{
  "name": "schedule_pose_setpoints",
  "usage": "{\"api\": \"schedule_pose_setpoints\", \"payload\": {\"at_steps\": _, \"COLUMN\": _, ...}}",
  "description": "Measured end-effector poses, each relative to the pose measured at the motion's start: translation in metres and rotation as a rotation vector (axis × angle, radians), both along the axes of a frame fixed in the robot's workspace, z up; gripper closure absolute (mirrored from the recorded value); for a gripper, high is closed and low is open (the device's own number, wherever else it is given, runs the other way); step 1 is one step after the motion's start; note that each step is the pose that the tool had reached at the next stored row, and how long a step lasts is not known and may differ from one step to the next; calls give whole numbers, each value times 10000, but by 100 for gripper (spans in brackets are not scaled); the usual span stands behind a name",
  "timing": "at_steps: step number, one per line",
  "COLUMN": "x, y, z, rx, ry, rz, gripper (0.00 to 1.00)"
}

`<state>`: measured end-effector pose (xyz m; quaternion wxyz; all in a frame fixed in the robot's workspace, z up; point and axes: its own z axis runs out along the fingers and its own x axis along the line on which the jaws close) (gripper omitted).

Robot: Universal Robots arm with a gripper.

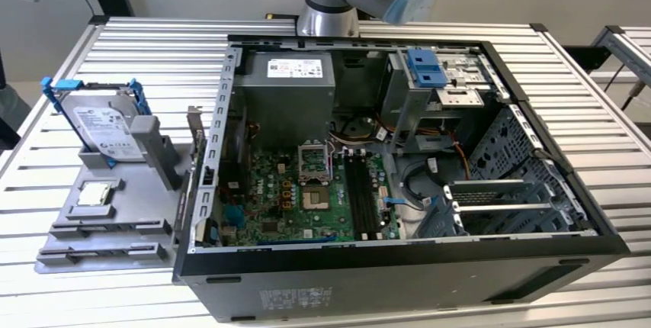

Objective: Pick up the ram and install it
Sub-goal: 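Press down the ram until it locks into place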

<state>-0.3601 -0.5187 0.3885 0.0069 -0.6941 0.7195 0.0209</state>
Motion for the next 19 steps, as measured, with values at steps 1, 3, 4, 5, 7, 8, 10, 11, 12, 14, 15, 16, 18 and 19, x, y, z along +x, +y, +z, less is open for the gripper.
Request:
{"api": "schedule_pose_setpoints", "payload": {"at_steps": 1, "x": 0, "y": 0, "z": 0, "rx": -1, "ry": -1, "rz": 22, "gripper": 100}}
{"api": "schedule_pose_setpoints", "payload": {"at_steps": 3, "x": 0, "y": 0, "z": 0, "rx": -1, "ry": 0, "rz": 35, "gripper": 100}}
{"api": "schedule_pose_setpoints", "payload": {"at_steps": 4, "x": 0, "y": 0, "z": 1, "rx": -1, "ry": 0, "rz": 42, "gripper": 100}}
{"api": "schedule_pose_setpoints", "payload": {"at_steps": 5, "x": 0, "y": 0, "z": 0, "rx": -1, "ry": 0, "rz": 48, "gripper": 100}}
{"api": "schedule_pose_setpoints", "payload": {"at_steps": 7, "x": 0, "y": 0, "z": 0, "rx": -1, "ry": -1, "rz": 61, "gripper": 100}}
{"api": "schedule_pose_setpoints", "payload": {"at_steps": 8, "x": 0, "y": 0, "z": 0, "rx": -1, "ry": -1, "rz": 67, "gripper": 100}}
{"api": "schedule_pose_setpoints", "payload": {"at_steps": 10, "x": 0, "y": 0, "z": 0, "rx": -1, "ry": 0, "rz": 81, "gripper": 100}}
{"api": "schedule_pose_setpoints", "payload": {"at_steps": 11, "x": 0, "y": 0, "z": 0, "rx": -1, "ry": -1, "rz": 88, "gripper": 0}}
{"api": "schedule_pose_setpoints", "payload": {"at_steps": 12, "x": 0, "y": 0, "z": 0, "rx": -1, "ry": -1, "rz": 94, "gripper": 0}}
{"api": "schedule_pose_setpoints", "payload": {"at_steps": 14, "x": 0, "y": 0, "z": 0, "rx": -1, "ry": -1, "rz": 108, "gripper": 0}}
{"api": "schedule_pose_setpoints", "payload": {"at_steps": 15, "x": 0, "y": 0, "z": 0, "rx": 0, "ry": -1, "rz": 114, "gripper": 0}}
{"api": "schedule_pose_setpoints", "payload": {"at_steps": 16, "x": 0, "y": 0, "z": 0, "rx": 0, "ry": -1, "rz": 121, "gripper": 0}}
{"api": "schedule_pose_setpoints", "payload": {"at_steps": 18, "x": 0, "y": 0, "z": 0, "rx": -1, "ry": -1, "rz": 134, "gripper": 0}}
{"api": "schedule_pose_setpoints", "payload": {"at_steps": 19, "x": 0, "y": 0, "z": 0, "rx": -1, "ry": -1, "rz": 140, "gripper": 0}}
